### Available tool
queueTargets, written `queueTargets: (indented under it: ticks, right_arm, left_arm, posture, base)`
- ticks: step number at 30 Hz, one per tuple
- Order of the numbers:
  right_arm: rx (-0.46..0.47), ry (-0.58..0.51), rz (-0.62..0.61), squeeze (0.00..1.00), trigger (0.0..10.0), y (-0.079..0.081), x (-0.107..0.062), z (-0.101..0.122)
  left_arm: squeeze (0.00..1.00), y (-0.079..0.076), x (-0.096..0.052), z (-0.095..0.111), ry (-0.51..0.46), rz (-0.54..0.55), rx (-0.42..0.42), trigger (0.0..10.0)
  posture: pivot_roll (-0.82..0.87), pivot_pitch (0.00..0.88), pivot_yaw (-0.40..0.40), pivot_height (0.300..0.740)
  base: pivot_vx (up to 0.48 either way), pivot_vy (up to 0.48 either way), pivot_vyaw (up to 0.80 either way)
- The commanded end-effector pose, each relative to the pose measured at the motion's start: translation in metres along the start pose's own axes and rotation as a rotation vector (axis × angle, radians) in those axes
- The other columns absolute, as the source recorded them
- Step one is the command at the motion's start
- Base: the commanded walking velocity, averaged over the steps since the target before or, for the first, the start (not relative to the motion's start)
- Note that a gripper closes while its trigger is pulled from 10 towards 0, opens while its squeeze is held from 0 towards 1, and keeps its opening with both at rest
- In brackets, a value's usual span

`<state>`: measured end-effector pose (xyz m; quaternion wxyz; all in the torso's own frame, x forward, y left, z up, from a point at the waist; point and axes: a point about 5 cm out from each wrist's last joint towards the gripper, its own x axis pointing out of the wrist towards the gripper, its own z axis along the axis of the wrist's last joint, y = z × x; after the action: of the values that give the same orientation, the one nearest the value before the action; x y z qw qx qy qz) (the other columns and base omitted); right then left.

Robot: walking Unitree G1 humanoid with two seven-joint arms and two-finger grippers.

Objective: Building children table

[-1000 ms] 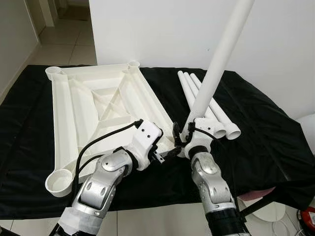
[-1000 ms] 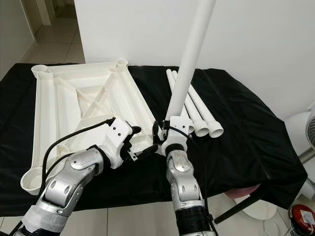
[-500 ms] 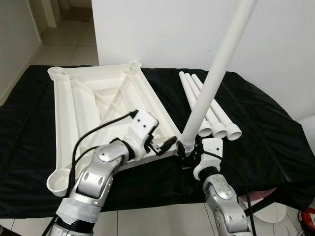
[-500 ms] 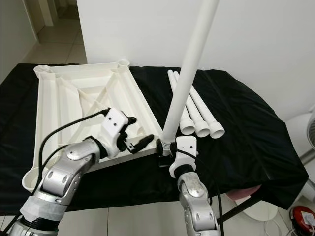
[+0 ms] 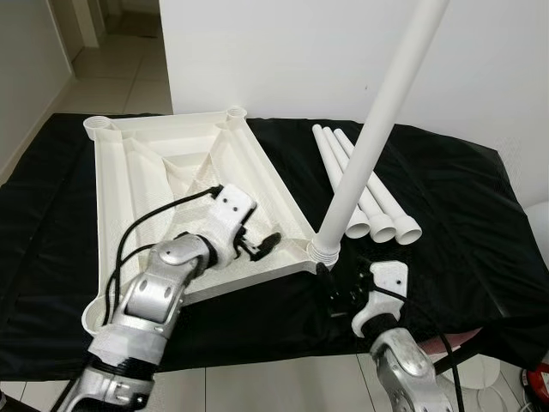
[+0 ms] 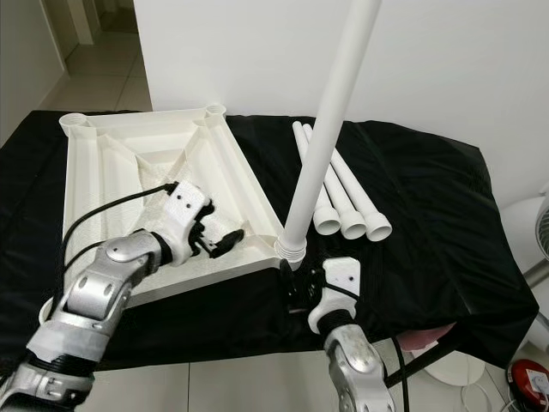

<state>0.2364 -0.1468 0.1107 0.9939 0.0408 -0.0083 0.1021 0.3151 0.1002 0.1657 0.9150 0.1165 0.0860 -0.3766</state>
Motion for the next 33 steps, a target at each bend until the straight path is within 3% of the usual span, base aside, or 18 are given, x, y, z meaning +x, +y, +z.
queueTargets:
  ticks: [1,9,10,11,25,33]
  right_arm:
    - [-0.003,-0.022,-0.004,0.00,10.0,-0.003,-0.002,0.004]
    - [-0.007,-0.015,-0.010,0.00,10.0,-0.005,-0.004,0.002]
    - [-0.008,-0.014,-0.012,0.00,10.0,-0.007,-0.004,0.002]
    - [-0.012,-0.014,-0.016,0.00,10.0,-0.009,-0.004,0.003]
    - [-0.037,-0.019,-0.021,0.00,10.0,-0.015,-0.002,0.006]
    - [-0.042,-0.022,-0.020,0.00,10.0,-0.015,0.001,0.008]
  left_arm:
    - [1.00,0.010,0.000,-0.003,0.042,0.146,0.008,10.0]
    - [1.00,0.017,-0.003,-0.012,0.124,0.170,0.062,10.0]
    - [0.11,0.018,-0.004,-0.013,0.138,0.166,0.068,10.0]
    - [0.00,0.017,-0.005,-0.015,0.151,0.145,0.077,10.0]
    - [0.00,0.009,-0.007,-0.031,0.278,0.039,0.051,10.0]
    - [0.00,0.013,-0.002,-0.039,0.338,0.101,0.002,10.0]
  posture:
    - [-0.06,0.000,-0.055,0.740]
    - [-0.06,0.000,-0.055,0.740]
    - [-0.06,0.000,-0.055,0.740]
    - [-0.06,0.000,-0.058,0.740]
    - [-0.06,0.000,-0.059,0.740]
    - [-0.07,0.000,-0.061,0.740]
  base:
    - [0.000,0.000,0.00]
    - [0.000,0.000,0.00]
    - [0.000,0.000,0.00]
    - [0.000,0.000,0.00]
    - [0.000,0.000,0.00]
    - [0.000,0.000,0.00]
